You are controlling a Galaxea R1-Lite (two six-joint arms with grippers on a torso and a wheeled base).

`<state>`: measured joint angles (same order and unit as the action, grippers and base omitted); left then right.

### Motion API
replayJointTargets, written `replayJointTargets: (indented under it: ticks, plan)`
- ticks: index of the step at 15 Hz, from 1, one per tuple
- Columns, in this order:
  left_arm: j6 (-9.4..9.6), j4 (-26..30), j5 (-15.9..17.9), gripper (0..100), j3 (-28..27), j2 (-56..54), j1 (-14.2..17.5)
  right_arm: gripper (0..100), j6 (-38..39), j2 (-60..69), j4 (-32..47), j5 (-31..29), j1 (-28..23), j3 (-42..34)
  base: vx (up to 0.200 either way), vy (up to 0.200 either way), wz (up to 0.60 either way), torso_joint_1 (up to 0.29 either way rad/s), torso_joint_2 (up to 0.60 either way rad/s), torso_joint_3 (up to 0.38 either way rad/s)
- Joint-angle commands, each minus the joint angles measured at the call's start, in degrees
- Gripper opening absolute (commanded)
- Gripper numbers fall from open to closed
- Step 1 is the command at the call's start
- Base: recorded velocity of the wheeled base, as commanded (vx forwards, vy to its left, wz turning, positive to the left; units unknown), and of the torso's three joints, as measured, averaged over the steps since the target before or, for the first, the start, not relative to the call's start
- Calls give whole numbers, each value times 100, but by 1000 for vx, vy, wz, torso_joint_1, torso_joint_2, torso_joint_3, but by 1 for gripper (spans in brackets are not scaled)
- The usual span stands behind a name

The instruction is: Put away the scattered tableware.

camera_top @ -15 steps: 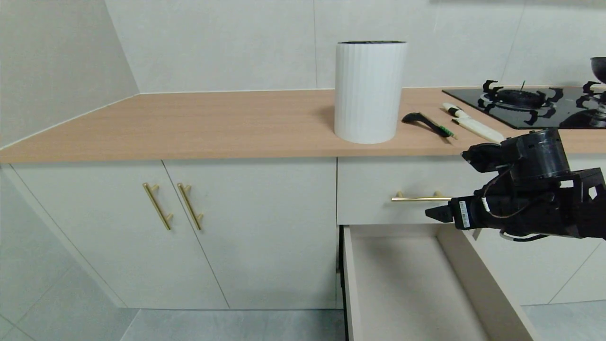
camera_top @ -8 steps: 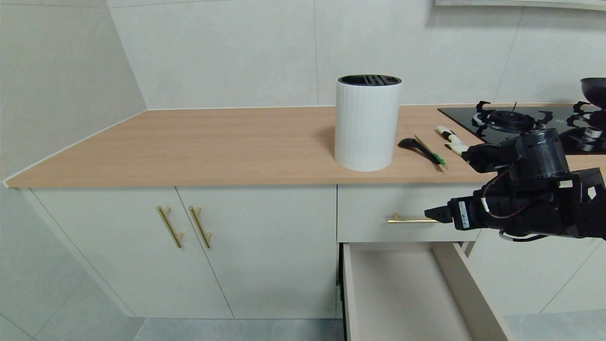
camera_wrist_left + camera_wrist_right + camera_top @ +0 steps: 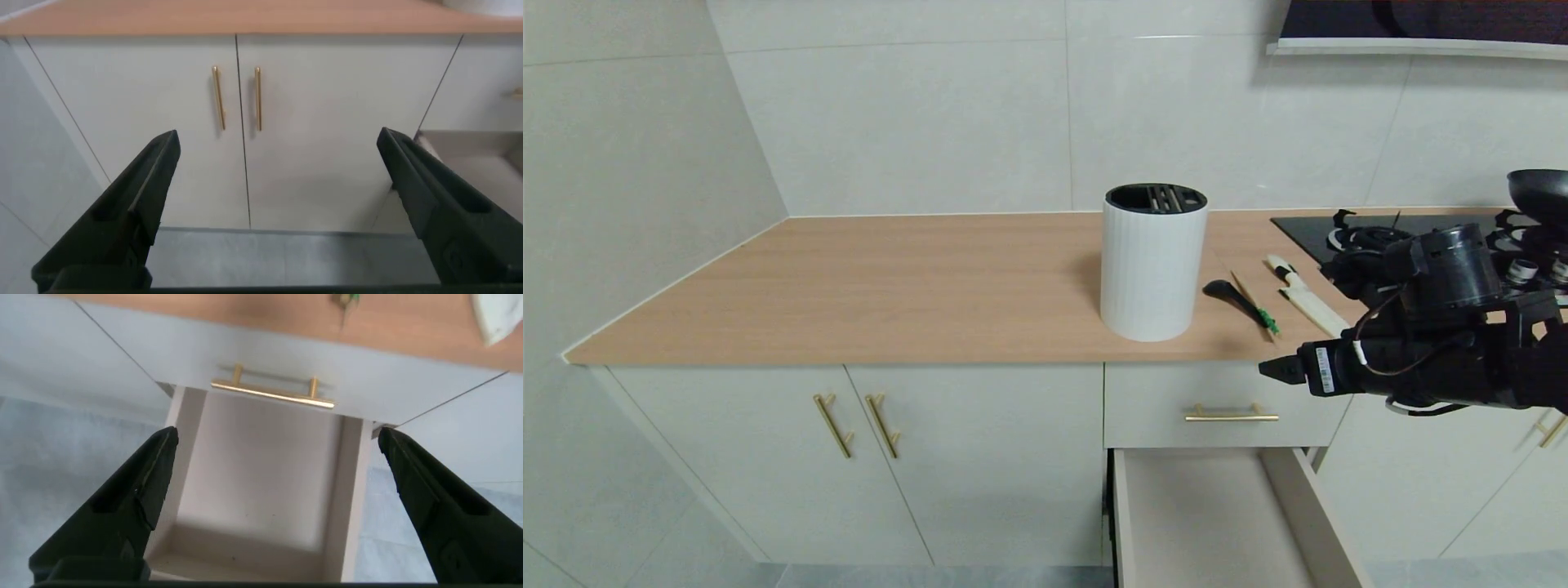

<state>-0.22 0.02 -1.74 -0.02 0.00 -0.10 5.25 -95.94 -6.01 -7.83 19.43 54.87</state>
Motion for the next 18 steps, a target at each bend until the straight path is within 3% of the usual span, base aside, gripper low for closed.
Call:
replayJointTargets:
  ticks: [1, 8, 10, 12, 15, 18]
  plan:
    - [-4, -2, -1, 100, 2, 0, 1, 100, 2, -56, -49, 0, -1, -3, 0, 0, 0, 222, -491, -261]
    - [-4, -2, -1, 100, 2, 0, 1, 100, -7, -487, -726, -175, -1, 129, 0, 0, 0, 35, -75, -42]
    - [-4, -2, -1, 100, 2, 0, 1, 100, 2, -724, -586, -175, -36, 569, 0, 0, 0, 0, 0, 0]
    - [-4, -2, -1, 100, 2, 0, 1, 100, 125, -1050, 47, -298, -106, 1237, 0, 0, 0, 0, 0, 0]
    - [-4, -2, -1, 100, 2, 0, 1, 100, 441, -1586, 82, -949, -97, 1562, 0, 0, 0, 0, 0, 0]
    - [-4, -2, -1, 100, 2, 0, 1, 100, 459, -1902, 47, -1107, -115, 1729, 0, 0, 0, 0, 0, 0]
